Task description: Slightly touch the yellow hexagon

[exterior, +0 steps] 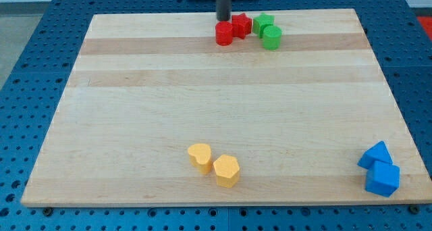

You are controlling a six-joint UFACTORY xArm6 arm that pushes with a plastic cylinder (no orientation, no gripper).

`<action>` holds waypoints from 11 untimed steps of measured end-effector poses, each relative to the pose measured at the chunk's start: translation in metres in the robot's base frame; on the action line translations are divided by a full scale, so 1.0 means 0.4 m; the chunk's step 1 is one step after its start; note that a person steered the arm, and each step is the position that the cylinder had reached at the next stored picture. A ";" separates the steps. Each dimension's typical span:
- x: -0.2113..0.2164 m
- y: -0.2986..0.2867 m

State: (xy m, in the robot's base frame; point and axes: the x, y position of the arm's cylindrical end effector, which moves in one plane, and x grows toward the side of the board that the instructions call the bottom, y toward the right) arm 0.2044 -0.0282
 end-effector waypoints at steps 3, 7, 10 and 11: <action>0.399 -0.077; 0.975 -0.237; 0.991 0.010; 0.944 -0.040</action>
